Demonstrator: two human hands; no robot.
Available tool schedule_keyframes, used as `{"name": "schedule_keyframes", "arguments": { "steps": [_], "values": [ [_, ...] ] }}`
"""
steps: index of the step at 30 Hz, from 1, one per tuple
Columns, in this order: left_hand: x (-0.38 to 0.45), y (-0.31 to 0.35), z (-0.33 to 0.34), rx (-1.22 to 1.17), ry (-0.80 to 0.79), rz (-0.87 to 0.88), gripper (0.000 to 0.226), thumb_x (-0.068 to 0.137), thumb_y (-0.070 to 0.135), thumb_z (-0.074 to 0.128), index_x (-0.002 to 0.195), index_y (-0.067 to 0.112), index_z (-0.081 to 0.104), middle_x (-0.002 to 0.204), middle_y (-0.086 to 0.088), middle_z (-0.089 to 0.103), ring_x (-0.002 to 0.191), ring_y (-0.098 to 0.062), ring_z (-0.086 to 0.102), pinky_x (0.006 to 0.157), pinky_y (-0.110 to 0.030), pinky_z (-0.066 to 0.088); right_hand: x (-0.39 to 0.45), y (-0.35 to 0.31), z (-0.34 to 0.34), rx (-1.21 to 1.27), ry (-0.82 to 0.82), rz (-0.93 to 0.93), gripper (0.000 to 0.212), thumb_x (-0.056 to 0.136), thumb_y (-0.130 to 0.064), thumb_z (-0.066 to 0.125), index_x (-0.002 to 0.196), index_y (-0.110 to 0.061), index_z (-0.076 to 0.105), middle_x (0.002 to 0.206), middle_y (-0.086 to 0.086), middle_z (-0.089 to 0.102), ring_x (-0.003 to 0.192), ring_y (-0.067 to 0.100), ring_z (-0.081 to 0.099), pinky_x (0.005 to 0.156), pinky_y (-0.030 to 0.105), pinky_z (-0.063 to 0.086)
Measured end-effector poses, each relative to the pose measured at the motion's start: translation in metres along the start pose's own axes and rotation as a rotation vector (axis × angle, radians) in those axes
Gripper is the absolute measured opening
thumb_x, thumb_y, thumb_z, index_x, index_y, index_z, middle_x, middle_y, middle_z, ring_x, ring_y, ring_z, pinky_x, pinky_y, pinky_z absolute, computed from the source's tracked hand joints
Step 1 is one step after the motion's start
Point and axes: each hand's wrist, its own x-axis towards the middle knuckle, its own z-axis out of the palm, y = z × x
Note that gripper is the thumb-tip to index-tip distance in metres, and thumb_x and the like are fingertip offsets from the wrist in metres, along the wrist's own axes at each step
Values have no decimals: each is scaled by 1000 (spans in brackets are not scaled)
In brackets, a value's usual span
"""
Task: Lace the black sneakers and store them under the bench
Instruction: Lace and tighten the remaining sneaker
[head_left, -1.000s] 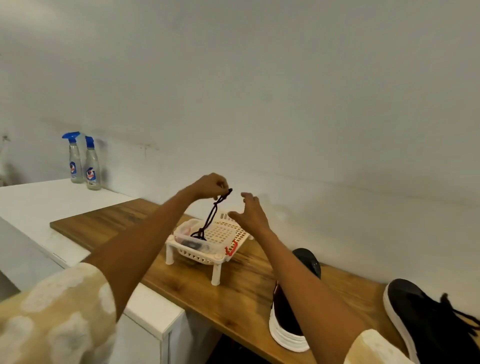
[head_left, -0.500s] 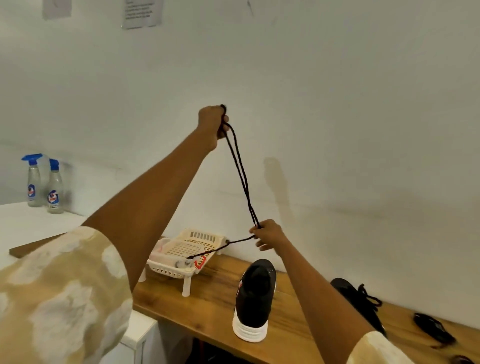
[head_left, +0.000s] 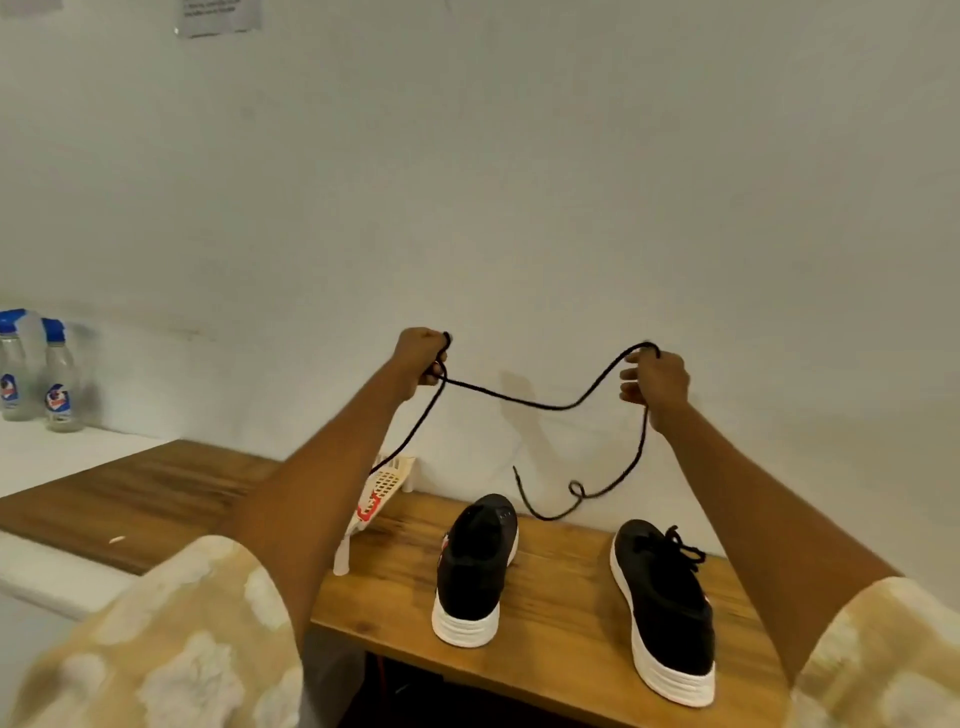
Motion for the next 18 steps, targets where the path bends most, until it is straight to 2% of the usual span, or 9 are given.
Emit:
{"name": "schedule_keyframes", "arguments": {
  "steps": [3, 6, 8, 10, 11, 13, 15, 17, 18],
  "values": [
    [-5, -2, 42, -7, -143, 15, 20, 97, 17, 52, 78, 11, 49, 67, -6, 48, 30, -5, 44, 35, -15, 37, -10, 18, 4, -20, -161, 62, 42, 102, -36, 32, 89, -6, 58, 66, 11, 60, 51, 22, 52, 45, 25, 44],
    [-13, 4, 82, -11, -293, 51, 13, 96, 18, 54, 90, 7, 52, 76, -7, 54, 43, -10, 57, 41, -20, 47, -9, 54, 4, -461, -216, 40, 29, 99, -21, 40, 107, 0, 58, 78, 14, 66, 57, 23, 49, 52, 29, 39],
    [-15, 2, 104, 75, -371, 77, 11, 93, 18, 58, 95, 8, 56, 87, -6, 56, 59, -15, 59, 46, -23, 51, -14, 80, 6, -748, -381, 88, 25, 95, -9, 45, 112, 6, 56, 99, 24, 66, 56, 22, 45, 50, 28, 37],
    [-17, -7, 120, 273, -383, 135, 13, 90, 21, 63, 96, 10, 61, 95, -5, 54, 69, -15, 51, 50, -24, 47, -24, 95, 7, -852, -542, 145, 27, 95, -4, 41, 116, 8, 52, 108, 24, 62, 57, 18, 43, 48, 26, 34],
    [-18, -12, 127, 353, -381, 165, 15, 89, 22, 64, 97, 9, 64, 95, -4, 53, 70, -14, 48, 50, -24, 44, -28, 100, 6, -872, -614, 162, 34, 95, -4, 40, 127, 5, 46, 112, 21, 58, 64, 18, 48, 53, 27, 37],
    [-15, -26, 140, 399, -381, 167, 22, 89, 22, 65, 103, 5, 66, 87, -3, 53, 65, -15, 48, 48, -24, 44, -26, 107, 4, -882, -757, 148, 55, 92, -9, 49, 144, -7, 29, 132, 17, 43, 100, 24, 52, 78, 33, 46],
    [-15, -36, 146, 407, -394, 137, 24, 90, 20, 63, 105, 2, 65, 74, -4, 55, 57, -16, 50, 48, -25, 49, -27, 106, -3, -766, -754, 64, 67, 89, -17, 59, 147, -15, 25, 141, 12, 29, 126, 28, 39, 101, 38, 39],
    [-16, -47, 155, 497, -379, 128, 21, 90, 22, 61, 100, 4, 64, 74, -3, 58, 61, -17, 54, 55, -28, 51, -27, 102, -10, -503, -707, 44, 57, 90, -24, 60, 142, -21, 34, 134, 8, 36, 120, 24, 43, 96, 36, 41],
    [-16, -52, 159, 558, -353, 133, 18, 89, 24, 61, 95, 8, 63, 77, -2, 58, 65, -18, 55, 57, -29, 51, -28, 100, -13, -384, -705, 48, 45, 92, -26, 57, 135, -21, 44, 125, 6, 46, 107, 20, 50, 85, 32, 44]
  ]
}}
